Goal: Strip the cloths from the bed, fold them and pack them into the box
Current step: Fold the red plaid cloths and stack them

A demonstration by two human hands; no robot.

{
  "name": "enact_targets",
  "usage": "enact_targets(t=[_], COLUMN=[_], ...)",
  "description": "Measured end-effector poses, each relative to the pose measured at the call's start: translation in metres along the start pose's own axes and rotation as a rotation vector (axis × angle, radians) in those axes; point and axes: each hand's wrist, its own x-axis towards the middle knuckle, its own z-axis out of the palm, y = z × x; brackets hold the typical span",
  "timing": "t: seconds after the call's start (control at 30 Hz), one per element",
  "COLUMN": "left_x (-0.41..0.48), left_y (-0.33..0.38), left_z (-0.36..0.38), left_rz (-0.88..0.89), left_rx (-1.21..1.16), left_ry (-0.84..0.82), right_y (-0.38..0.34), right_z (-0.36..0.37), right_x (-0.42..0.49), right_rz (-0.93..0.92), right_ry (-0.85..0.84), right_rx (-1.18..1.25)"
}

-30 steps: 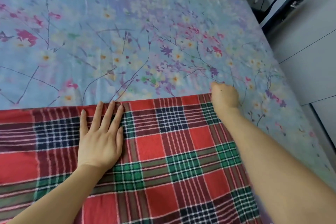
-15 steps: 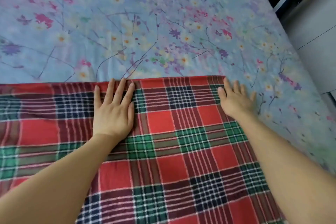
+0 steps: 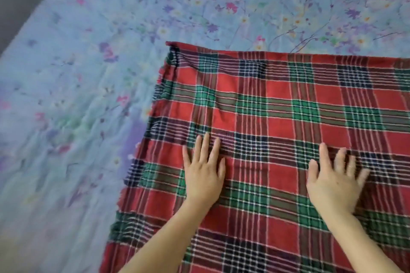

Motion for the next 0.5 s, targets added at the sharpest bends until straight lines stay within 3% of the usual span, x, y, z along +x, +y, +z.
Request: enact_targets(t=[0.1, 0.23, 0.37, 0.43, 0.5], left_x=[-0.08, -0.161, -0.202, -0.218, -0.231], left_y=[-0.063, -0.128, -0.162, -0.168, -0.167], left_z=[-0.003, -0.008, -0.02, -0.029, -0.035], left_rz=[-0.161, -0.236, -0.344, -0.424, -0.486], left_rx=[0.006, 0.005, -0.206, -0.383, -0.45], left_ry=[-0.021, -0.079, -0.001, -0.031, -0.095], right_y=[-0.06, -0.134, -0.178, -0.181, -0.172], right_z=[0.005, 0.036, 0.055, 0.051, 0.052], right_x=[-0.07, -0.174, -0.253, -0.278, -0.297], right_rz=[-0.256, -0.516, -0.856, -0.802, -0.581], right_ry=[0.025, -0.096, -0.156, -0.205, -0.21], right_rx=[0.086, 0.069, 0.163, 0.372, 0.571])
